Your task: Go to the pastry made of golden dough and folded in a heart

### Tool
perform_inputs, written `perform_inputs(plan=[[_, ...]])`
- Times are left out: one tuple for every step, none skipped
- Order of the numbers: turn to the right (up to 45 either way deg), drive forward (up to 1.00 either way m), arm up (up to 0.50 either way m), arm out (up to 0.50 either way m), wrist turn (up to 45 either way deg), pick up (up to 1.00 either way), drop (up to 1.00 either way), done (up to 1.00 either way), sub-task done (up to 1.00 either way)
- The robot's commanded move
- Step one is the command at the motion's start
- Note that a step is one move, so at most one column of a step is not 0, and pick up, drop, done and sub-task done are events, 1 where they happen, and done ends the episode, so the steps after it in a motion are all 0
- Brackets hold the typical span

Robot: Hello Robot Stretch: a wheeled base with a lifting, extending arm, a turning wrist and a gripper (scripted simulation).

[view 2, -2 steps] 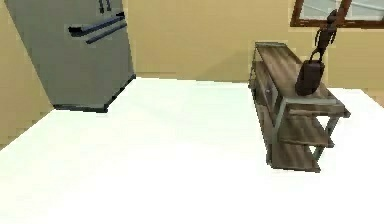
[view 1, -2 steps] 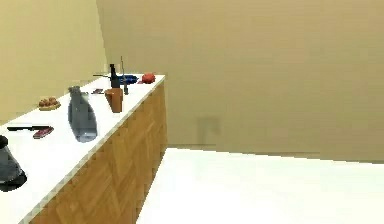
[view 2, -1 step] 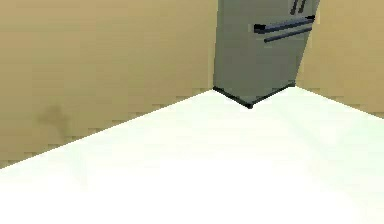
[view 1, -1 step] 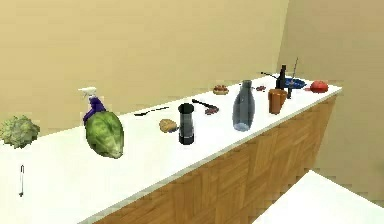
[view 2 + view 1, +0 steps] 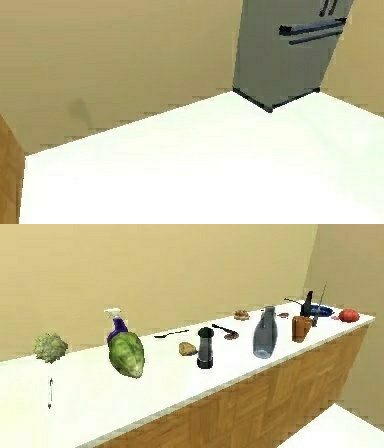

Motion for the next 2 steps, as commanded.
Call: perform_inputs(plan=[[0.0, 0.95, 0.00, 0.00, 0.0, 0.00, 0.00, 0.00, 0.00], [0.0, 0.00, 0.00, 0.00, 0.0, 0.00, 0.00, 1.00, 0.00]])
